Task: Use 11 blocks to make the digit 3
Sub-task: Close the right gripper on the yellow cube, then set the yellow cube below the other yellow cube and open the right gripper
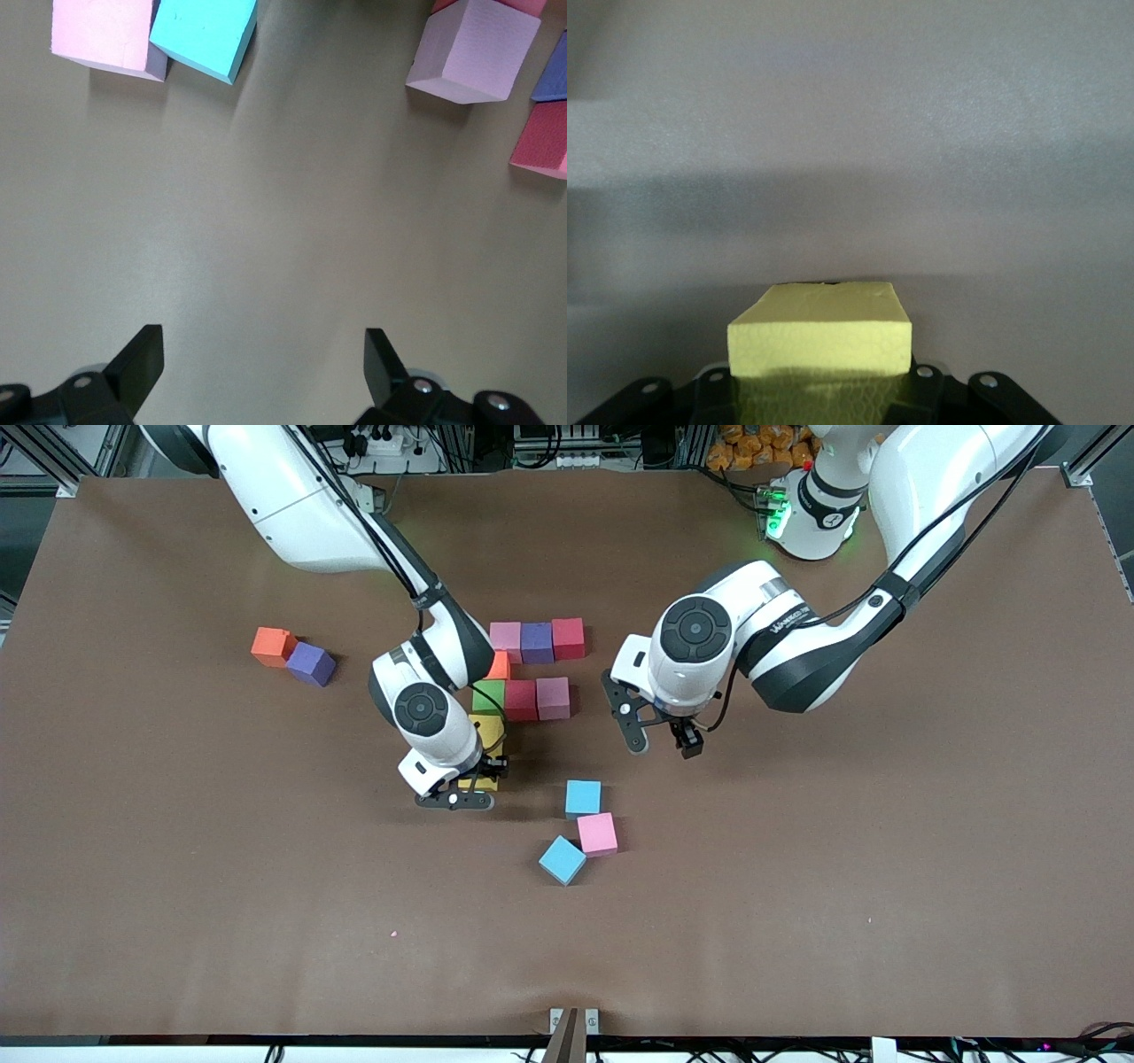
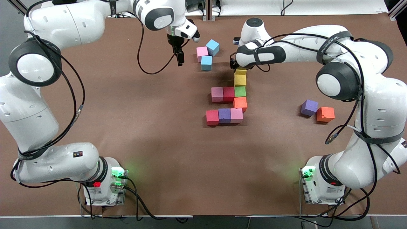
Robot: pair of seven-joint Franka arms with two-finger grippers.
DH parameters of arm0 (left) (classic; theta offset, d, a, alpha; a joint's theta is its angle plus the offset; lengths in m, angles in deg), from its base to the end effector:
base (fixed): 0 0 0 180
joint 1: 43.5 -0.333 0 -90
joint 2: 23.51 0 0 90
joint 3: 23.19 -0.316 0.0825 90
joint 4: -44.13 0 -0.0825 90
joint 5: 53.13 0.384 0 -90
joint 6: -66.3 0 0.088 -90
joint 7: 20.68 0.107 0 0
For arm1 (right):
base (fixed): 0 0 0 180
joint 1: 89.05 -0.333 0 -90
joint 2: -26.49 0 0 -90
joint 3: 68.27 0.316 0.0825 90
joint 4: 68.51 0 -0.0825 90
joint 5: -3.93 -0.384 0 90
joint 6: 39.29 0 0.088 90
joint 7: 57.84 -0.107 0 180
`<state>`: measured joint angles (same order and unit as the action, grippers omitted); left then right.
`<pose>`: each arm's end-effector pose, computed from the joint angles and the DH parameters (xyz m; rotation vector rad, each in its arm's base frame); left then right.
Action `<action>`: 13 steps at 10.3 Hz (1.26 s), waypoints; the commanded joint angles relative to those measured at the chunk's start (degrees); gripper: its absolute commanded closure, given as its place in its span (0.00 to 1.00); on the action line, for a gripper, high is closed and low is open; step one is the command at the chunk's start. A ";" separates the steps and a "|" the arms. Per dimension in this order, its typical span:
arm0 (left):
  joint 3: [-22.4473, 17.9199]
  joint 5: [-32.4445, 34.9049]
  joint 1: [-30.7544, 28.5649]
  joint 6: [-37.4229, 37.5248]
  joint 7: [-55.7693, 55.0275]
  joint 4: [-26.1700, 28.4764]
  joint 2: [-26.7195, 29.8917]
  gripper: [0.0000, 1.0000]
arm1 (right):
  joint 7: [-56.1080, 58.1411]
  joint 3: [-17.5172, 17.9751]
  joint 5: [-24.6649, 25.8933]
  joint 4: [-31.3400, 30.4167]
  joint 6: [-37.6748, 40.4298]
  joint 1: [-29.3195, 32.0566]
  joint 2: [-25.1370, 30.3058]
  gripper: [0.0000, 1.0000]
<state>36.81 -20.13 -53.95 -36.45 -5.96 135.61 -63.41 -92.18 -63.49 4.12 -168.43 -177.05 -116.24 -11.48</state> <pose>0.5322 -0.3856 0.3638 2.5566 -1.8034 -0.2128 0.5676 0.3487 0.1959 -3.0990 0.0876 0.0417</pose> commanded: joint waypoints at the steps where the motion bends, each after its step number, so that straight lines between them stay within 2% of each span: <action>1: 0.12 -1.54 -0.36 0.89 0.75 0.18 1.24 0.00 | -1.87 0.41 0.33 -3.95 -0.93 0.03 2.46 1.00; 9: -0.15 -1.54 -1.41 0.89 0.84 -0.34 0.97 0.00 | -3.10 0.94 0.33 -5.54 -0.93 -0.14 2.55 1.00; 10: -0.15 -1.63 -1.50 0.89 0.75 -0.78 0.88 0.00 | -3.10 1.02 0.33 -5.72 -0.84 -0.14 2.55 0.96; 11: -0.15 -1.89 -1.94 0.80 0.75 -0.79 0.80 0.00 | -3.10 1.46 0.33 -5.63 -0.75 -0.14 2.64 0.70; 12: -0.23 -3.20 -2.29 0.80 0.84 -0.79 0.80 0.00 | -3.02 1.46 0.42 -5.54 -0.66 -0.14 2.64 0.01; 13: -0.50 -3.64 -2.38 0.80 0.75 -0.79 0.80 0.00 | -3.01 1.46 0.42 -5.37 -0.32 -0.05 3.07 0.00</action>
<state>36.55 -21.81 -55.99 -36.45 -5.96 135.02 -63.42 -93.73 -62.52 4.12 -171.61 -177.37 -116.33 -9.99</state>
